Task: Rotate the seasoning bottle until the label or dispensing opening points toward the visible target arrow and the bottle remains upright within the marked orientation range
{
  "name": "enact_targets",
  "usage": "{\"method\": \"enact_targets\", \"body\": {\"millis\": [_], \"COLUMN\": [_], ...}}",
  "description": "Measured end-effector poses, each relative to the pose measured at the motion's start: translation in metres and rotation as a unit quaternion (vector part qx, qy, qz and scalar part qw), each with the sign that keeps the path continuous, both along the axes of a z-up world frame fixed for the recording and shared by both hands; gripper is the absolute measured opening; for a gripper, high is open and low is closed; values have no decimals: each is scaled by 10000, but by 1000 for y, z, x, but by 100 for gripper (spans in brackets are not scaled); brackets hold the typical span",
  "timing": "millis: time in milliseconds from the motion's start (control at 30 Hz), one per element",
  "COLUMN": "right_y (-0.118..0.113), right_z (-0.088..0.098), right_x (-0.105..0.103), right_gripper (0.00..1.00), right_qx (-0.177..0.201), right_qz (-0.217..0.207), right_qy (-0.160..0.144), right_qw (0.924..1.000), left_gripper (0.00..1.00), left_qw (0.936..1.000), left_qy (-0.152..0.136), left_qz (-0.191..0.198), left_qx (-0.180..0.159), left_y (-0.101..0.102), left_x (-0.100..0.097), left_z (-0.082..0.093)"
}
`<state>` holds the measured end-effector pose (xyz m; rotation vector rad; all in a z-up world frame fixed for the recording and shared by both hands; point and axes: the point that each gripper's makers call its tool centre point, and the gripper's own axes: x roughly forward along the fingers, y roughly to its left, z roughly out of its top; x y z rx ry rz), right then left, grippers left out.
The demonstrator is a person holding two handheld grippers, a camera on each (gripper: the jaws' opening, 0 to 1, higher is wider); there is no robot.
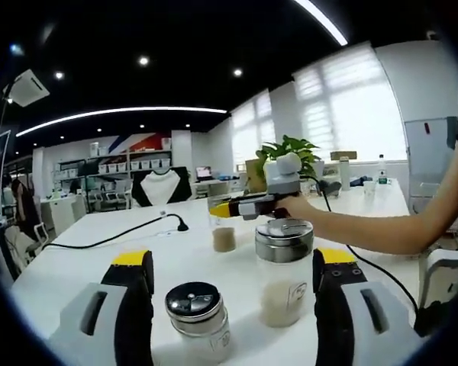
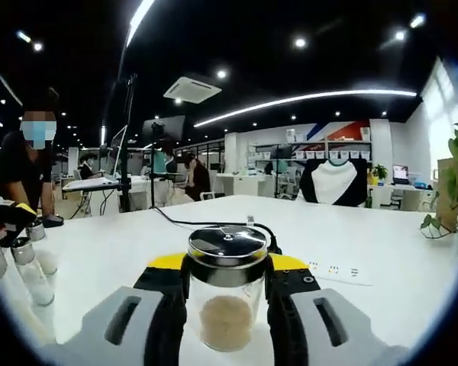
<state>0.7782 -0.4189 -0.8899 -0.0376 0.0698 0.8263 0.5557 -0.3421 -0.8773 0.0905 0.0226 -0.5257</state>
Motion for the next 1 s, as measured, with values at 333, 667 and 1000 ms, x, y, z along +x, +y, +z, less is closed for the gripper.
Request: {"method": "enact_targets", "body": {"millis": [333,667,1000], "right_y": [4,-3,-9], "right_z": [-1,0,2], "right_x": [6,8,1], "right_gripper": [38,38,37], "right_qx": [0,-35,-50], "right_qz": [-28,-311,-463], "right_qy": [-61,-44,-84], "right_qw": [10000,9995,9989], "left_gripper": [90,90,90], "left_qw": [9999,9999,9999], "left_qy": [126,85,67], "left_qz": [-32,-72,-84], "left_qx": [40,-102,-90], "left_y": [-2,-5,-5], "left_x": [1,-2,-4], "left_z": [-7,-3,1]}}
